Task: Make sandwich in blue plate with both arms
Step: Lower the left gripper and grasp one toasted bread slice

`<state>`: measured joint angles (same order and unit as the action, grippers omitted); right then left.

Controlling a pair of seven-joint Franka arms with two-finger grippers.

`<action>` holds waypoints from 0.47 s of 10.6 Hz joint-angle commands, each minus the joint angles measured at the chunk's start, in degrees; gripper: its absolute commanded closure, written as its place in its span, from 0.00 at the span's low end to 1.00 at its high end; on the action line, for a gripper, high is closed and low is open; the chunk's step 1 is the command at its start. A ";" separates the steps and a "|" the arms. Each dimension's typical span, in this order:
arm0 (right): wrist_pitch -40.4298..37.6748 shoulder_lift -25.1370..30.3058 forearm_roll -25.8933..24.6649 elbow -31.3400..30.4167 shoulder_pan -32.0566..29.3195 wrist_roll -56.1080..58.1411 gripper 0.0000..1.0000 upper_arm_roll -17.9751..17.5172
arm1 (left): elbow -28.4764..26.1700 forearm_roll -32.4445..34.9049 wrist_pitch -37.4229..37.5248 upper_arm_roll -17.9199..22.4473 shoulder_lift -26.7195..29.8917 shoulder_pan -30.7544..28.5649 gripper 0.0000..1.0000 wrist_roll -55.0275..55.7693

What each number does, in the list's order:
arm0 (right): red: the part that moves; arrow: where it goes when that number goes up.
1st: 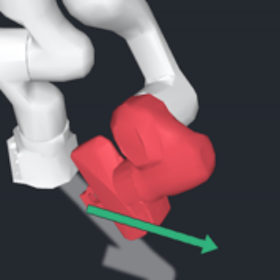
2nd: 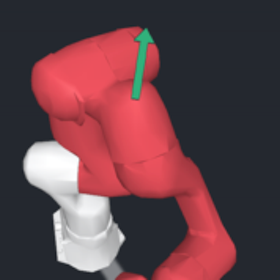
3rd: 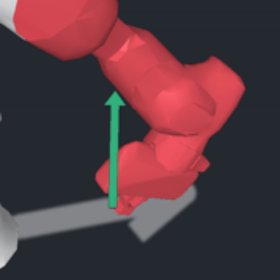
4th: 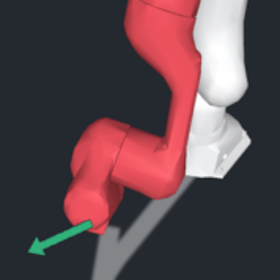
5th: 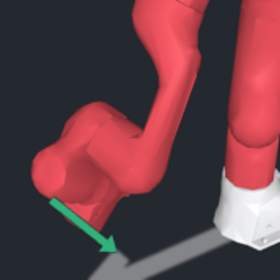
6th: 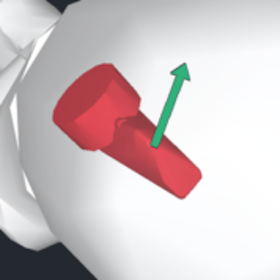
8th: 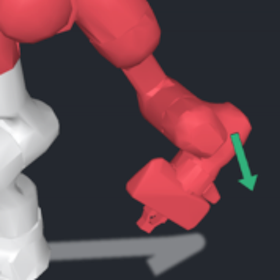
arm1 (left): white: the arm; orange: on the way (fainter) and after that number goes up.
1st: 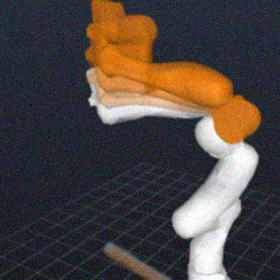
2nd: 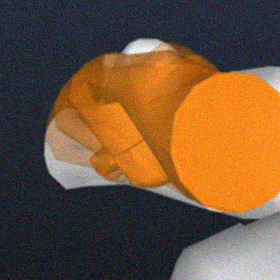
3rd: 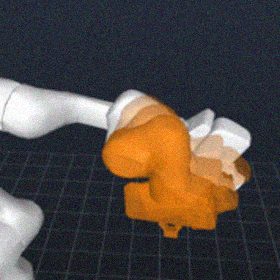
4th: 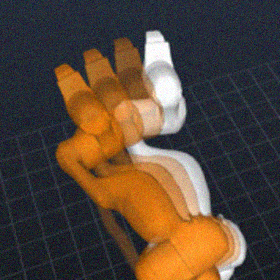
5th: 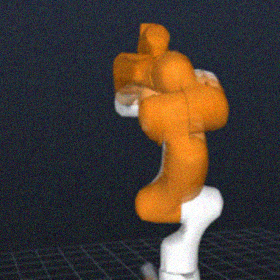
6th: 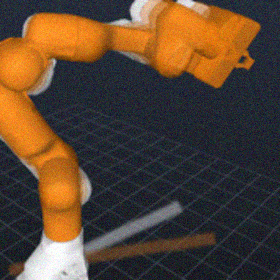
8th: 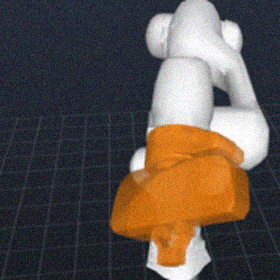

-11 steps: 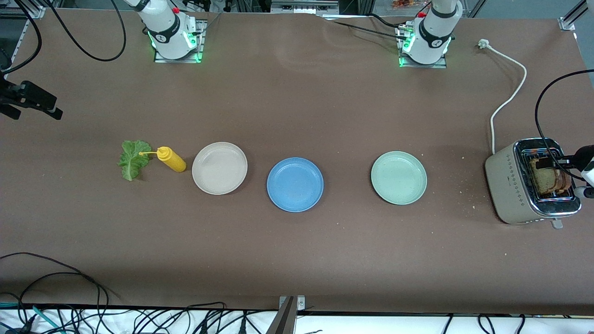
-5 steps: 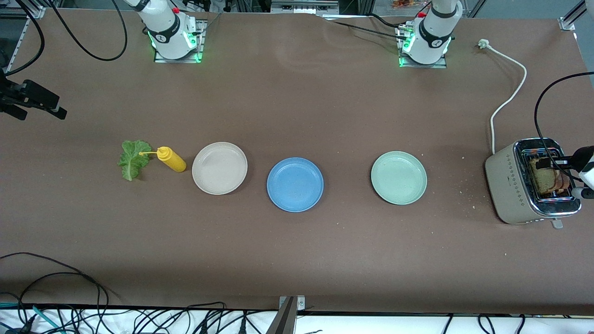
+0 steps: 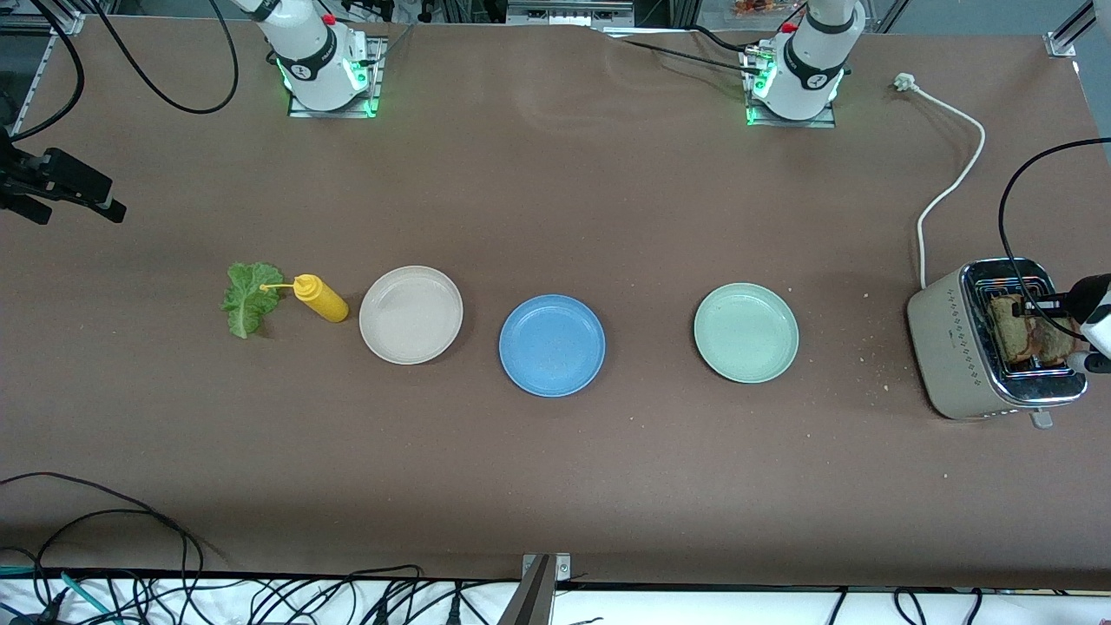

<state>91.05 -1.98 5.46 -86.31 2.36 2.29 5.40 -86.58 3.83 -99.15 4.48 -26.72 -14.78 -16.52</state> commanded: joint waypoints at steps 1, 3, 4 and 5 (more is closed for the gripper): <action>-0.79 0.13 0.69 0.97 -0.25 0.17 0.00 -0.13 | 2.46 1.09 0.10 0.01 -0.43 -0.08 1.00 -0.97; -0.79 0.13 0.69 0.97 -0.25 0.17 0.00 -0.13 | 3.35 1.00 1.76 -0.25 0.35 0.10 1.00 -0.88; -0.79 0.13 0.69 0.97 -0.25 0.17 0.00 -0.13 | 5.09 0.83 3.86 -0.43 0.44 0.45 1.00 -0.88; -0.79 0.13 0.69 0.97 -0.25 0.26 0.00 -0.04 | 6.76 0.39 6.75 -0.61 0.79 0.54 1.00 -0.88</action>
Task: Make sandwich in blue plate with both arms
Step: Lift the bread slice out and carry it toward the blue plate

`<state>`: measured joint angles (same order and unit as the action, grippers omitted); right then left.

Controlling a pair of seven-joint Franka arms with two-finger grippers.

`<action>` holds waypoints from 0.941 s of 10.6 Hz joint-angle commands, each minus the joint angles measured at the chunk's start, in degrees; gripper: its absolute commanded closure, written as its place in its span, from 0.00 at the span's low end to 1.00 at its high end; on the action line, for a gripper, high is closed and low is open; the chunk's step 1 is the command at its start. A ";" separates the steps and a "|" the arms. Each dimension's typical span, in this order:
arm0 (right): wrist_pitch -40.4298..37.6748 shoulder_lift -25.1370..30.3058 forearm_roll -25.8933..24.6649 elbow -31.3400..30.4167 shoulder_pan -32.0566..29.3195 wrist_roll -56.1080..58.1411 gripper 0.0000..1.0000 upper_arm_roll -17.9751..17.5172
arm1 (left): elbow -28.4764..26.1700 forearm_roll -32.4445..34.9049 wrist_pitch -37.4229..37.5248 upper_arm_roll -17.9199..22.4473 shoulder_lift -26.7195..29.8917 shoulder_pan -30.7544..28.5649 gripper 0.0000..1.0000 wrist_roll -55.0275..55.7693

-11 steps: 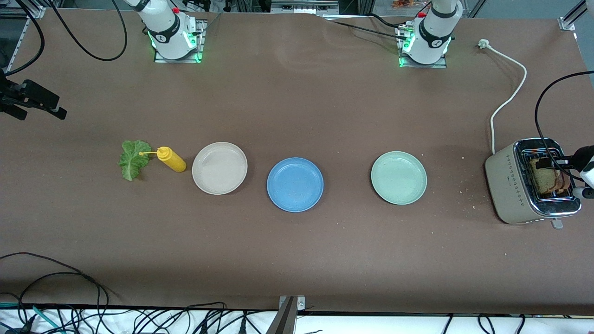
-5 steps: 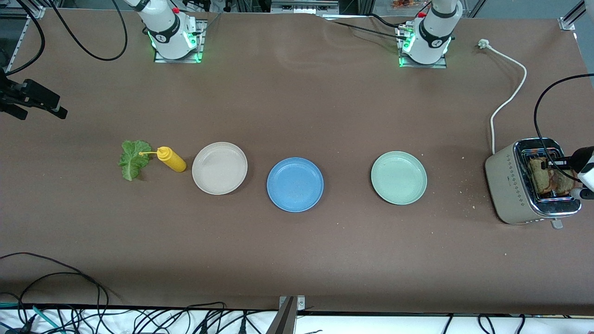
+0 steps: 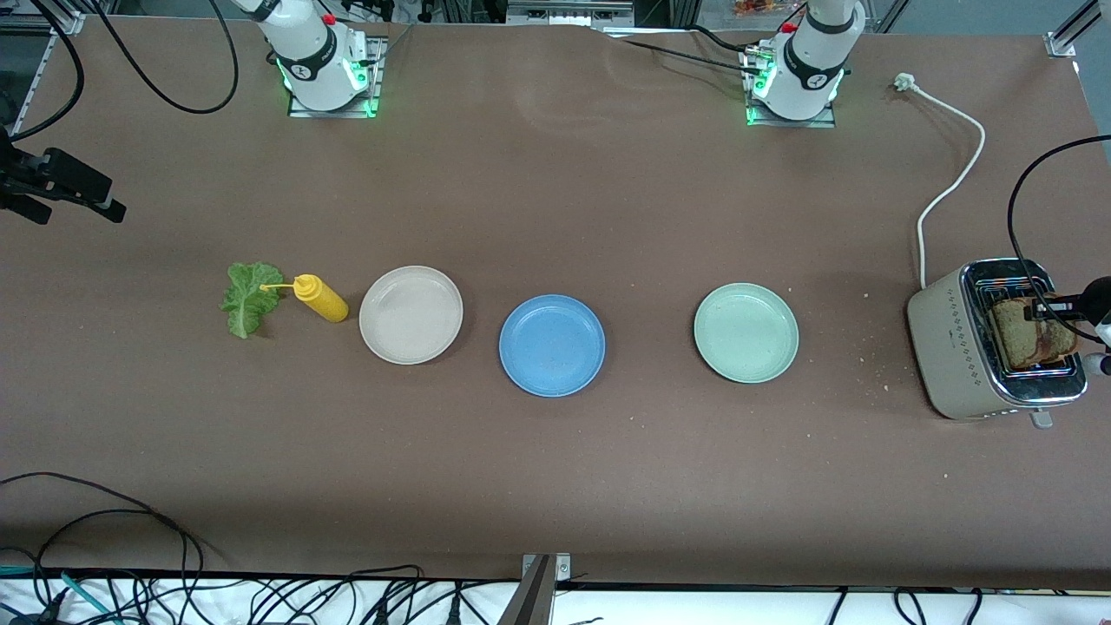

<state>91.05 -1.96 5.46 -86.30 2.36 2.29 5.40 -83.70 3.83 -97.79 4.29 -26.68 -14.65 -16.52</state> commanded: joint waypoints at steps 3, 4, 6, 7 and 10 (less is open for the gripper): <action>-0.79 0.12 0.69 0.96 -0.25 0.35 0.00 0.04 | 5.04 0.04 11.64 -2.35 4.78 0.68 1.00 -0.53; -0.79 0.12 0.69 0.96 -0.25 0.35 0.00 0.04 | 5.04 0.03 13.39 -3.58 6.36 0.68 1.00 -0.18; -0.79 0.12 0.69 0.96 -0.25 0.35 0.00 0.04 | 5.04 -0.05 17.09 -6.91 8.22 0.68 1.00 3.05; -0.79 0.12 0.69 0.96 -0.25 0.35 0.00 0.04 | 5.04 -0.14 17.97 -9.45 9.09 0.59 1.00 6.82; -0.87 0.12 0.69 0.96 -0.25 0.35 0.00 0.04 | 4.95 -5.92 18.07 -15.70 9.98 0.59 1.00 20.62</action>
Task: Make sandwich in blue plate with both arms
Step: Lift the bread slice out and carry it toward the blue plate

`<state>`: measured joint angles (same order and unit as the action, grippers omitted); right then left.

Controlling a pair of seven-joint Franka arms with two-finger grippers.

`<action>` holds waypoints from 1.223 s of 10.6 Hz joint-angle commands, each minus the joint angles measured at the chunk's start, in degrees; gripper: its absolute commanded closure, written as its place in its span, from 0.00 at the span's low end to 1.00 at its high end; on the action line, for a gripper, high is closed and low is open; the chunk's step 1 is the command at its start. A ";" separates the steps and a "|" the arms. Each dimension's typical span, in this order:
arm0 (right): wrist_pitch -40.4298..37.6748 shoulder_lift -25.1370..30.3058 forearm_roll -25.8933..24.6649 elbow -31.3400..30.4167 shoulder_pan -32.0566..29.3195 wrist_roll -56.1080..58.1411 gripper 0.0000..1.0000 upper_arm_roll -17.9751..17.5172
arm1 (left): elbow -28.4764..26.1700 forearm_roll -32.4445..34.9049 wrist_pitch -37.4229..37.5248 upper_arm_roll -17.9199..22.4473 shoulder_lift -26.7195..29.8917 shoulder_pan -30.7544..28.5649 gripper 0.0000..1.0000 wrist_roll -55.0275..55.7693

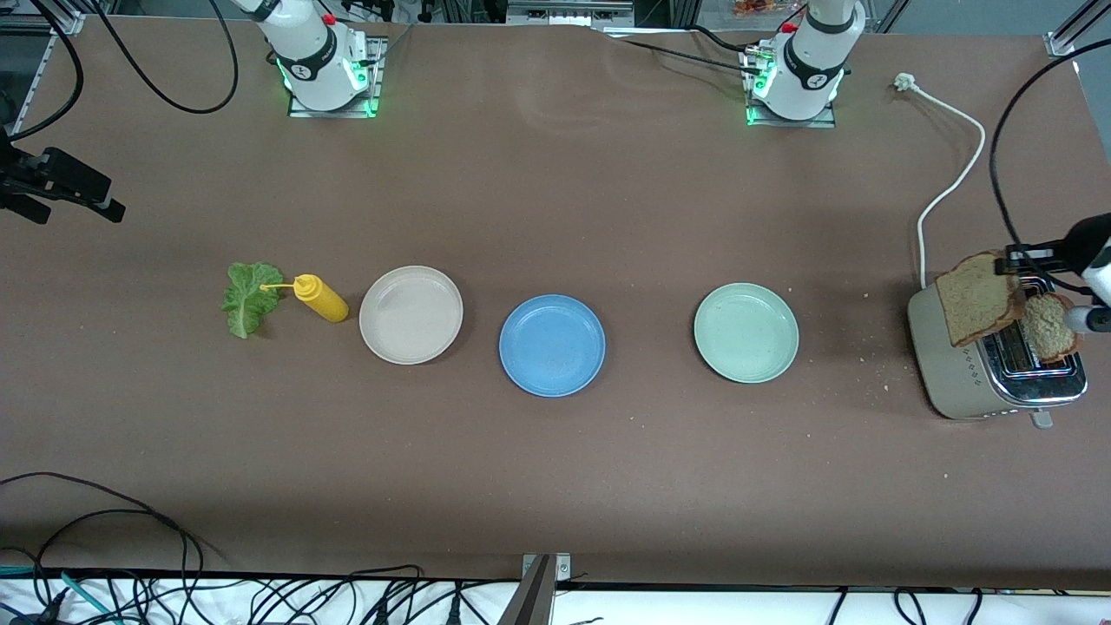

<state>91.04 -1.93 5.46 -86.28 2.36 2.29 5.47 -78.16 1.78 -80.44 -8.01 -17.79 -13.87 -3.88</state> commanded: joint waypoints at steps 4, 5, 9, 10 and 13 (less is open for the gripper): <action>-0.86 0.08 0.69 0.94 -0.25 0.26 0.00 -0.02 | -1.55 -12.75 -2.95 -9.29 -1.18 2.78 1.00 23.78; -0.86 0.08 0.69 0.94 -0.25 0.26 0.00 0.07 | -1.73 -15.12 -4.62 -9.57 -1.97 5.32 1.00 28.18; -0.60 0.08 0.78 0.94 -0.25 0.00 0.00 -0.28 | -1.73 -19.88 -19.11 -9.57 -6.63 17.27 1.00 44.45; -0.60 0.08 0.86 0.94 -0.25 0.17 0.00 -0.19 | -1.73 -20.67 -22.97 -9.57 -7.86 19.73 1.00 47.09; -0.69 0.08 0.87 0.94 -0.25 0.17 0.00 -0.28 | -1.65 -21.55 -36.58 -9.57 -12.78 28.17 1.00 55.18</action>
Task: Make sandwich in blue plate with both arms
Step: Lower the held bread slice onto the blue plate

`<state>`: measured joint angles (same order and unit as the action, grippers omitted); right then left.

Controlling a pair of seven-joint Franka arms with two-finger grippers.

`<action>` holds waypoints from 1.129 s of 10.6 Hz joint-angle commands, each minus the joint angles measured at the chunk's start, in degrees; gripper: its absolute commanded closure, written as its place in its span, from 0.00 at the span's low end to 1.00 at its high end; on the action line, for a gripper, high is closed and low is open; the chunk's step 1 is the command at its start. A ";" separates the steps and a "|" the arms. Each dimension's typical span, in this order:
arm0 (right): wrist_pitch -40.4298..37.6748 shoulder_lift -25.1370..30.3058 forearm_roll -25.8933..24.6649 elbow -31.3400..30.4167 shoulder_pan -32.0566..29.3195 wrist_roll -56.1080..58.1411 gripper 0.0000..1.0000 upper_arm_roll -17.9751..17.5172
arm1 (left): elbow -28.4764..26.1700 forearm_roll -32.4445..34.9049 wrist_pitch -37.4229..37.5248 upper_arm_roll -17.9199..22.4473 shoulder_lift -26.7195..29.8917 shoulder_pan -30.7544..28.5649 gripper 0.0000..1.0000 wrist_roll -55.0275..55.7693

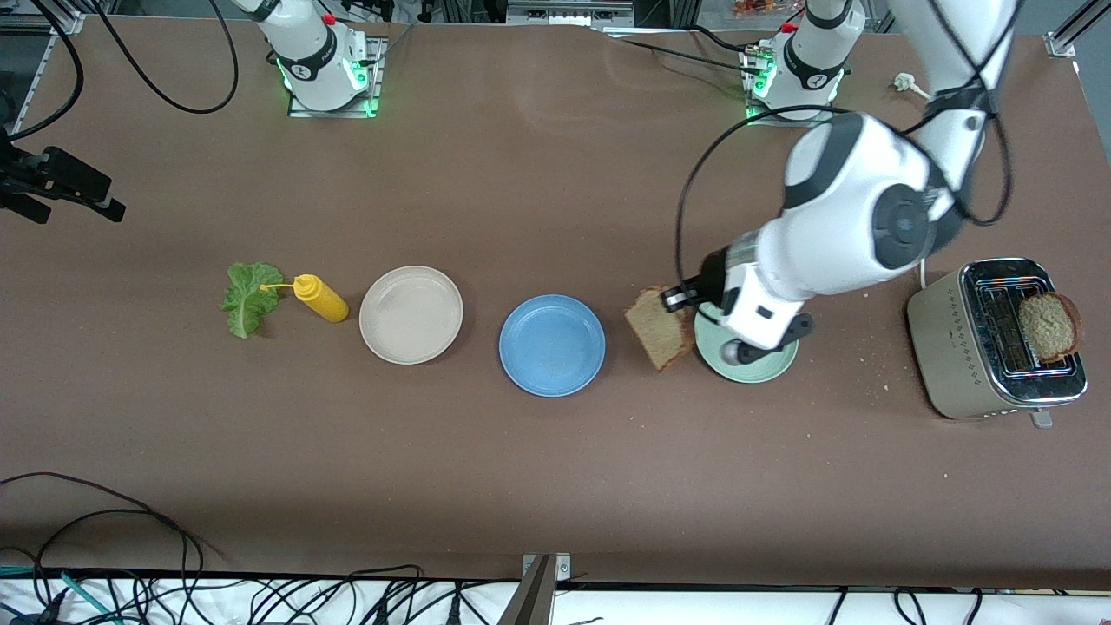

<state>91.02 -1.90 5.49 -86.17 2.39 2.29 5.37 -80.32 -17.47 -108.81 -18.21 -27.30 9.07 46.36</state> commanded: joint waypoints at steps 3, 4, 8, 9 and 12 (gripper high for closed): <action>-0.67 0.05 0.75 0.82 -0.28 0.17 0.00 -0.18 | 0.60 -4.23 -20.26 0.63 -8.28 12.26 1.00 7.34; -0.75 0.05 0.67 0.82 -0.28 0.17 0.00 -0.18 | 0.60 -4.24 -22.99 0.63 -9.77 13.33 1.00 7.61; -0.75 0.05 0.49 0.82 -0.28 0.00 0.00 -0.36 | 0.52 -3.54 -29.61 0.63 -13.56 15.62 1.00 6.65; -0.75 0.05 0.49 0.82 -0.28 -0.01 0.00 -0.36 | 0.69 -3.45 -29.70 0.72 -14.26 15.54 1.00 5.86; -0.84 0.14 0.49 0.82 -0.19 -0.01 0.00 -0.53 | 0.69 -3.36 -29.79 0.72 -15.50 15.54 1.00 3.13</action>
<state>91.01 -1.90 5.49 -86.14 2.39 2.29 5.25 -80.67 -19.83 -138.07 -17.97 -41.70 24.06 52.20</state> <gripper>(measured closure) 0.000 0.921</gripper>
